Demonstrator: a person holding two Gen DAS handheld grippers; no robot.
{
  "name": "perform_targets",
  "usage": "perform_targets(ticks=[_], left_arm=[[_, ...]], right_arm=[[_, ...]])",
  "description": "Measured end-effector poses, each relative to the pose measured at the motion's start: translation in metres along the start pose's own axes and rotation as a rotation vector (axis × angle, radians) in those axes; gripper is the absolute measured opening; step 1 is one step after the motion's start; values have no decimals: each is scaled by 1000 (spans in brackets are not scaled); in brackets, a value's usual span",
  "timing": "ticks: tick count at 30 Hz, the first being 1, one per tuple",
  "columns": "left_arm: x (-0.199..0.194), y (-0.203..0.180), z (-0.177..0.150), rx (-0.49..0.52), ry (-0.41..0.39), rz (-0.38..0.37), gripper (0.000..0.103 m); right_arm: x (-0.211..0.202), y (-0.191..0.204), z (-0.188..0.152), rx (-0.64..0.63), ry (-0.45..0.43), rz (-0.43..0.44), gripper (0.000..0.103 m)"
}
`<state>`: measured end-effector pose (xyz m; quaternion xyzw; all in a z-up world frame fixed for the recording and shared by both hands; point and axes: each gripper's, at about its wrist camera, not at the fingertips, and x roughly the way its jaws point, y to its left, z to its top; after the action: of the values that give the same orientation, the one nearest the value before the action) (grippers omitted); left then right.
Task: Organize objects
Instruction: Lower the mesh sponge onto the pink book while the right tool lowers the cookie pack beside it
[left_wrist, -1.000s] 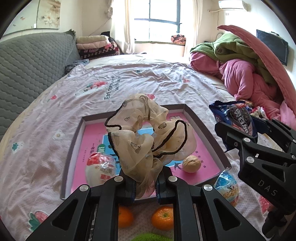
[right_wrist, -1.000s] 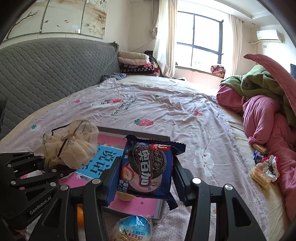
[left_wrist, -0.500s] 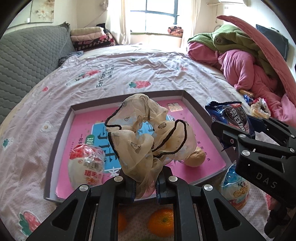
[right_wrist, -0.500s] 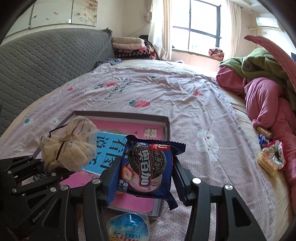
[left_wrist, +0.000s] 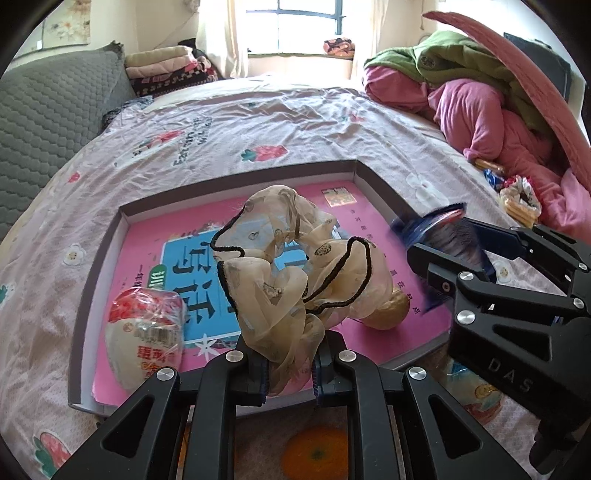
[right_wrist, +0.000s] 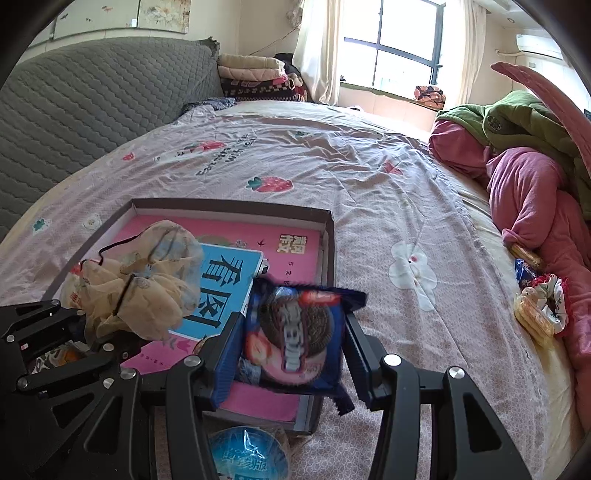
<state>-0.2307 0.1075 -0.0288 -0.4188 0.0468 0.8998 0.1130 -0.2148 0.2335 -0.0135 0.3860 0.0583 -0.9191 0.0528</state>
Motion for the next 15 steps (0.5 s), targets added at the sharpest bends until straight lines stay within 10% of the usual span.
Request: perform_targets(ticks=[15], left_arm=[[15,-3,-3,3,40,1,20]], right_arm=[[7,2,-4,2,41,17,52]])
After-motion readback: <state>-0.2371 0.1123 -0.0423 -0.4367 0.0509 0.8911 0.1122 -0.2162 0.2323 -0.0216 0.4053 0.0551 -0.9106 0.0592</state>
